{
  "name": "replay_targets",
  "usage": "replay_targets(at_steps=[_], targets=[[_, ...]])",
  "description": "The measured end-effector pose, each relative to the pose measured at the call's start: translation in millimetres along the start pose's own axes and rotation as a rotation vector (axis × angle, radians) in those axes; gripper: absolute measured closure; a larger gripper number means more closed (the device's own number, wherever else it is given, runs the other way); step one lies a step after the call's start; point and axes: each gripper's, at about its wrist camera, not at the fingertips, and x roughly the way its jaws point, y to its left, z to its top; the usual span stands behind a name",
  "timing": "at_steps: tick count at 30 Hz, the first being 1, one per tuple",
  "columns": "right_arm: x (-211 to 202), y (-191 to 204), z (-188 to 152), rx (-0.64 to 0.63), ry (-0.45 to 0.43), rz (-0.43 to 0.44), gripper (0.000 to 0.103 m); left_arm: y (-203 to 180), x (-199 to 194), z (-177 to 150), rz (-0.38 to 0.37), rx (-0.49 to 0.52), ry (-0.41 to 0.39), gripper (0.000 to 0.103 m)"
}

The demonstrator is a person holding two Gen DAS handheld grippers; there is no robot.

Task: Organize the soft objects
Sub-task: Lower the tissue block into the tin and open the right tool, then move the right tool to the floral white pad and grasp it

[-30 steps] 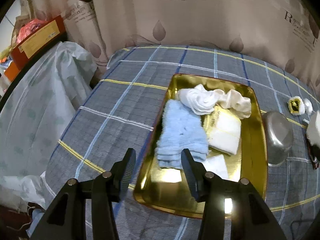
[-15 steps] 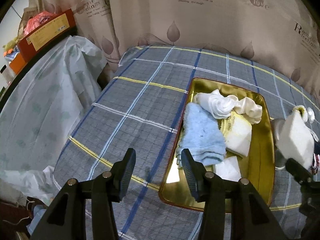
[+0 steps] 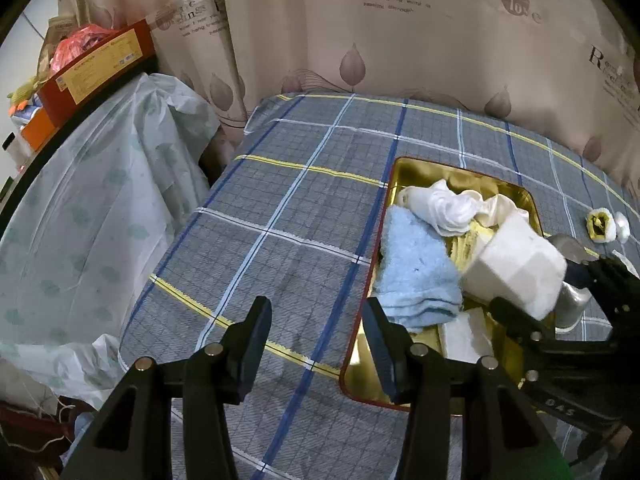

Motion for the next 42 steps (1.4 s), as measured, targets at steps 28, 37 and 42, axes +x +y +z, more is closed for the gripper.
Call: replay_targets(at_steps=[28,37,42], targets=[[-51.2,-19.1,-20.4,0.069,-0.080,0.043,0.017,-8.9,2.2,-0.8,-0.011,0.005,0.014,0.055],[-86.7,-108.2,-46.1,0.213,-0.090,-0.120,0.017,-16.6,1.2,-0.7,-0.021,0.020,0.012,0.055],[-109.0,-181.0,-65.5,0.306,-0.062,-0.269,0.014,-23.9,2.4,-0.7,-0.032,0.039,0.015,0.055]])
